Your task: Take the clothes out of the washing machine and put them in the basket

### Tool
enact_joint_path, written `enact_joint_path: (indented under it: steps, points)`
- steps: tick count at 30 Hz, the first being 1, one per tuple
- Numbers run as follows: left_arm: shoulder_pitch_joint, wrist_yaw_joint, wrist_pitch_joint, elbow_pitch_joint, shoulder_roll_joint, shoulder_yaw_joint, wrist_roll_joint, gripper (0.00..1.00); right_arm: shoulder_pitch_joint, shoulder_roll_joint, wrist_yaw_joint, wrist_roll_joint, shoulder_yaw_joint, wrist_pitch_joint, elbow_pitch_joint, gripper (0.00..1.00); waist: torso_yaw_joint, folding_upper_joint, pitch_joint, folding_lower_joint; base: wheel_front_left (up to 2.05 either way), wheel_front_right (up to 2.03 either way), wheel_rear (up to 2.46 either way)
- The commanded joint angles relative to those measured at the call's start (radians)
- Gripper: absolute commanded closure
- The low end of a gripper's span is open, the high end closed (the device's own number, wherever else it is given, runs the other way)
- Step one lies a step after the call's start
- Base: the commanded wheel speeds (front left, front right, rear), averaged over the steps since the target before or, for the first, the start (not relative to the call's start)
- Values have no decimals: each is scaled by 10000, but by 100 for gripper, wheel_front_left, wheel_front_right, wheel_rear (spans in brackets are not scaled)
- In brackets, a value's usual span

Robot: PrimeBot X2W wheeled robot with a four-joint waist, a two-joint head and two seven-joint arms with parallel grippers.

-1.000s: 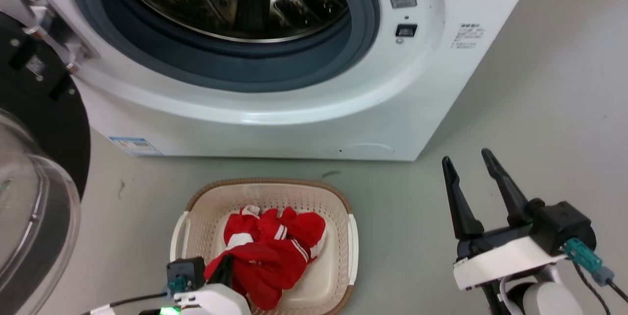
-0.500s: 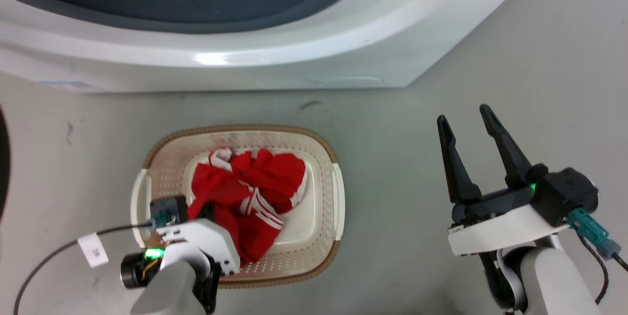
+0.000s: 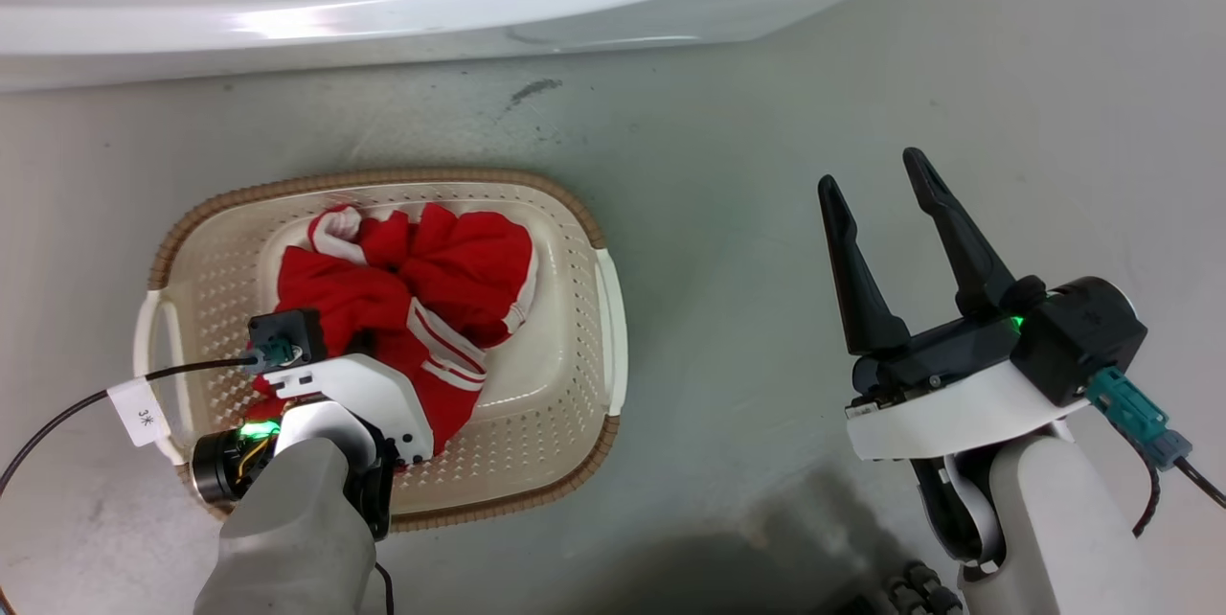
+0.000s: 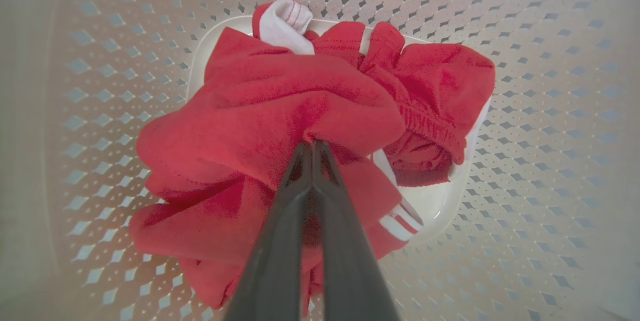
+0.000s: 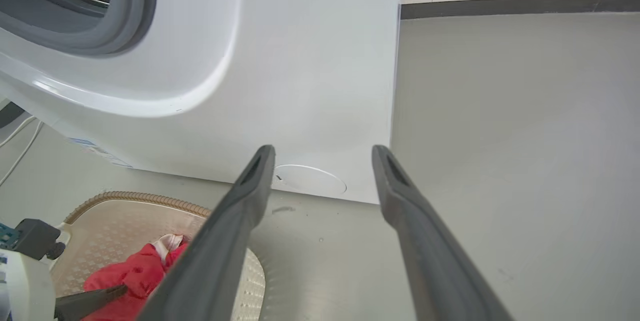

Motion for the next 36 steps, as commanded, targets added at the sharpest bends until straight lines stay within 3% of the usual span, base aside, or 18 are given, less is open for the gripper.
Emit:
enact_joint_path:
  steps: [1, 3, 4, 5, 6, 7, 14, 22, 36]
  points:
    - [-141, 62, -57, 80, 57, -17, -5, 100, -162, 7, -7, 83, 31, -87, 71, 0, -144, 0, 157, -2, 0, 0, 0]
    - [-134, 49, -51, 148, 66, -5, -46, 100, -236, 7, -7, 104, 61, -114, 167, 0, -183, 0, 148, -2, 0, 0, 0]
    - [-94, 59, -50, 169, 54, 26, -75, 92, -266, 7, -5, 114, 53, -136, 233, 0, -190, 0, 100, -2, 0, 0, 0]
    - [-32, 72, -45, 186, 36, 16, -75, 63, -276, 7, -7, 140, 26, -161, 289, 0, -188, 0, 26, -2, 0, 0, 0]
    - [50, 77, -45, 206, -4, 5, -78, 27, -267, 7, -7, 152, -9, -186, 361, 0, -169, 0, -73, -2, 0, 0, 0]
    - [125, 81, -45, 226, -52, 8, -104, 0, -256, 6, -7, 154, -38, -186, 433, 0, -142, 0, -182, -2, 0, 0, 0]
    - [928, 86, -48, 47, -357, -89, -29, 0, 187, 4, -7, -66, -440, -254, 846, 0, 312, 0, -1935, -2, 0, 0, 0]
    - [2088, 39, -47, -1416, -495, 63, 281, 0, 849, 4, -7, -276, -1044, -270, 1007, 0, 736, 0, -3690, -2, 0, 0, 0]
    - [4184, -14, -48, -6742, -658, 1133, 1917, 0, 2102, 4, -7, -650, -2045, 154, 640, 0, 1494, 0, -5917, -2, 0, 0, 0]
